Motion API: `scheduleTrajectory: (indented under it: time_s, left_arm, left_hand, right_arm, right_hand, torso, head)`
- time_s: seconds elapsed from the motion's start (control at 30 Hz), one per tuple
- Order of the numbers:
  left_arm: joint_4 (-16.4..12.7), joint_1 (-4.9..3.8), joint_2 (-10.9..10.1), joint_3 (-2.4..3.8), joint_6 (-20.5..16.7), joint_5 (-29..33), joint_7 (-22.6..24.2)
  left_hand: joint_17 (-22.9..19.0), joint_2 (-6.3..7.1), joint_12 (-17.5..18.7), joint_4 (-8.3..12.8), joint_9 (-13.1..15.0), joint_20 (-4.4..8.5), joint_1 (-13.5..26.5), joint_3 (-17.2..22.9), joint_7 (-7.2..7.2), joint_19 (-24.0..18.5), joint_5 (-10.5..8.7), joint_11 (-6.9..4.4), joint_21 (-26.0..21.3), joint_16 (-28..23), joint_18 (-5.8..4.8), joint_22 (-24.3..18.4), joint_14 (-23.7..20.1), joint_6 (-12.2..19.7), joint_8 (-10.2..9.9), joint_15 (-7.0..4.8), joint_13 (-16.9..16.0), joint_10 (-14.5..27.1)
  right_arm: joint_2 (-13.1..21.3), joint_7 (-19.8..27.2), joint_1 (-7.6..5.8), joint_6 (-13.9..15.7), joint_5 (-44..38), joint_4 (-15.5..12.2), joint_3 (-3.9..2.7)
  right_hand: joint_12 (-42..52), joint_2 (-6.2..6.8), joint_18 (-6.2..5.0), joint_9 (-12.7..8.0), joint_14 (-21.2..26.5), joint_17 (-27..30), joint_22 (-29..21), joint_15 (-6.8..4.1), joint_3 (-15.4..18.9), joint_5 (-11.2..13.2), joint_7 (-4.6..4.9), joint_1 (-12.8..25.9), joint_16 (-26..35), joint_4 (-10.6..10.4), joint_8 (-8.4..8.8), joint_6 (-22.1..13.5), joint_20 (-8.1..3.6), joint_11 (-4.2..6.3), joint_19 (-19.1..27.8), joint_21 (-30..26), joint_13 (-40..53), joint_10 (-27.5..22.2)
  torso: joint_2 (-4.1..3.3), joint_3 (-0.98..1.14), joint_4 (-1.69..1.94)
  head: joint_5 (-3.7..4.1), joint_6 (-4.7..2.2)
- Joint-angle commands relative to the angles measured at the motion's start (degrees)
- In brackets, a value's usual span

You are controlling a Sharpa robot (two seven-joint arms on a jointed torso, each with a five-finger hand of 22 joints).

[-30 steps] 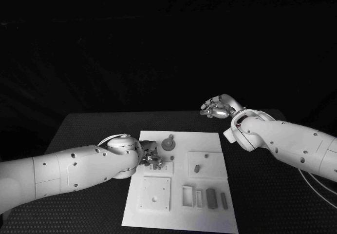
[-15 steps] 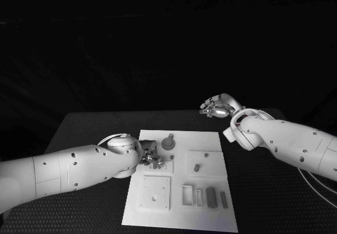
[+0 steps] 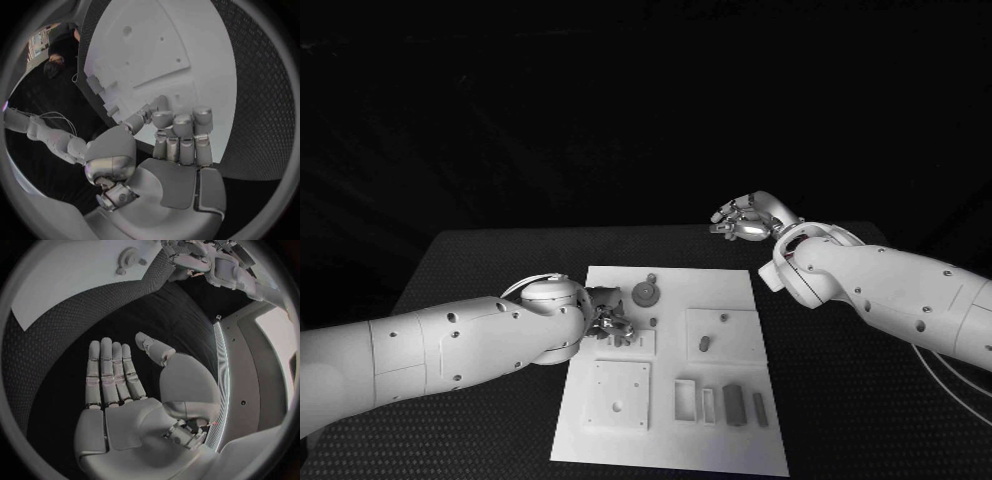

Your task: Assemble the parts on the task board

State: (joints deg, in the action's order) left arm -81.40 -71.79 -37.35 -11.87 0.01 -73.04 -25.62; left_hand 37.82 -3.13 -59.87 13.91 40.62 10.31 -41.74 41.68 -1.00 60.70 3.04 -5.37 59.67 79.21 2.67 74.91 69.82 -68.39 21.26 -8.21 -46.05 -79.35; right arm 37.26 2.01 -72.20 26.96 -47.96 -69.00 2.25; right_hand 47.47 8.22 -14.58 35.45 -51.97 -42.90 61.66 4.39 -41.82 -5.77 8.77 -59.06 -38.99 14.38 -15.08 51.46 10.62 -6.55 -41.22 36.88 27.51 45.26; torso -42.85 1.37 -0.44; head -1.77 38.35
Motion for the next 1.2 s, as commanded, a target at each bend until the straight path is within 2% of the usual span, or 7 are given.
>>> scheduleTrajectory:
  time_s: [0.03,0.6,0.83,1.2]
  left_arm:
    - [0.01,0.13,0.2,-0.06,0.85,0.13,0.71]
    - [0.45,0.13,0.33,-0.15,0.53,0.11,0.77]
    - [0.45,0.15,0.42,-0.17,0.67,-0.35,0.86]
    - [0.44,0.19,0.45,-0.26,0.84,-0.95,0.93]
  left_hand:
    - [0.01,-0.52,0.03,0.04,0.0,5.47,0.08,0.48,1.89,-0.51,0.13,-1.86,0.23,0.31,1.3,1.28,4.19,-2.32,0.18,-4.65,-0.07,0.39]
    - [-0.07,0.06,0.16,0.06,-0.06,5.52,0.01,0.62,1.87,-0.56,0.06,-1.85,0.42,0.31,1.42,1.24,4.1,-2.12,0.36,-4.71,-0.13,0.37]
    - [-0.21,1.86,0.33,-0.79,-0.14,5.51,0.46,0.18,1.82,-0.59,-0.22,-1.81,0.67,0.35,1.51,1.15,4.02,-1.87,0.69,-4.72,-0.3,0.31]
    - [-0.22,3.23,0.37,-1.36,-0.09,5.55,0.26,-0.07,1.87,-0.57,-0.25,-1.84,0.91,0.53,1.68,1.1,4.01,-1.74,1.05,-4.77,-0.52,0.23]
  right_arm:
    - [0.02,0.59,-0.01,-0.78,0.11,-0.16,-0.03]
    - [0.06,0.61,-0.01,-0.85,0.22,-0.26,-0.02]
    - [0.0,0.62,0.0,-0.88,0.28,-0.39,-0.02]
    - [-0.09,0.82,0.0,-0.71,0.38,-0.33,-0.02]
  right_hand:
    - [-0.11,0.06,0.32,-0.09,0.32,0.04,0.06,0.2,0.19,-0.09,0.15,0.18,0.34,-0.08,0.32,-0.31,0.12,-0.4,0.41,-0.22,-0.09,-0.18]
    - [-0.47,0.17,0.66,-0.26,2.17,0.14,0.55,0.91,0.3,-0.07,0.15,0.0,1.34,-0.12,0.46,-0.63,0.52,-0.91,2.14,-1.4,-1.98,-1.22]
    - [-0.52,0.21,0.68,-0.28,2.3,0.14,0.61,0.98,0.31,-0.07,0.18,-0.01,1.41,-0.16,0.49,-0.7,0.56,-0.96,2.26,-1.51,-2.25,-1.29]
    - [-0.51,0.24,0.67,-0.28,2.37,0.13,0.68,1.02,0.28,-0.14,0.19,-0.12,1.45,-0.14,0.49,-0.73,0.58,-0.99,2.32,-1.59,-2.48,-1.3]
  torso:
    - [0.04,0.02,0.0]
    - [0.0,-0.05,-0.01]
    - [0.0,-0.06,-0.03]
    - [0.02,-0.03,-0.02]
  head:
    - [0.03,-0.04]
    - [0.1,0.01]
    - [0.1,-0.03]
    - [0.14,0.14]
